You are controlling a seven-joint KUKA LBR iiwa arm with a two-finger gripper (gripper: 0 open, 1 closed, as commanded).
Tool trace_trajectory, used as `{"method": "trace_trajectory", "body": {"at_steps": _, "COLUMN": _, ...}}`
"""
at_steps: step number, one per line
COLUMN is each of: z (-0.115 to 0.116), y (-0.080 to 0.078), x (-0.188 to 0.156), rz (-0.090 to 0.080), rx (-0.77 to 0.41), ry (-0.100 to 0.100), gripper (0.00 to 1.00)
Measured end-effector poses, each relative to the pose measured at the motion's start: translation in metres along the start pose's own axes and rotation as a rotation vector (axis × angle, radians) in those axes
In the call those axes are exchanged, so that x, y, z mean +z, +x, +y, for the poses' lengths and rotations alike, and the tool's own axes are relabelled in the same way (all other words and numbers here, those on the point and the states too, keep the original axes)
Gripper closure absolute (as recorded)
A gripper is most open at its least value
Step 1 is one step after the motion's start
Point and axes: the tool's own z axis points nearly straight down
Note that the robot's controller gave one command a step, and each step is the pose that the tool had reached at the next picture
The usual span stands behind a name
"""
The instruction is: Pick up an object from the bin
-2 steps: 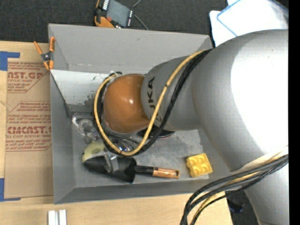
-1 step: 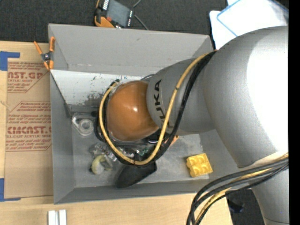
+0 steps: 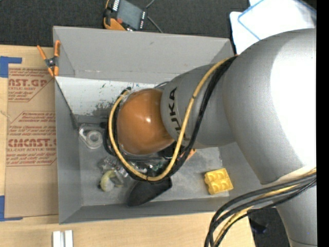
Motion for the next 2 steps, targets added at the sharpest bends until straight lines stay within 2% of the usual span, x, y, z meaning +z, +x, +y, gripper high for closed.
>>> {"method": "trace_trajectory", "body": {"at_steps": 1, "z": -0.006, "y": -0.001, "x": -0.091, "rz": 0.01, "rx": -0.006, "ry": -0.004, "gripper": 1.0}}
{"method": "trace_trajectory", "body": {"at_steps": 2, "z": -0.008, "y": -0.008, "x": -0.171, "rz": 0.005, "rx": -0.007, "ry": 0.0, "gripper": 1.0}}
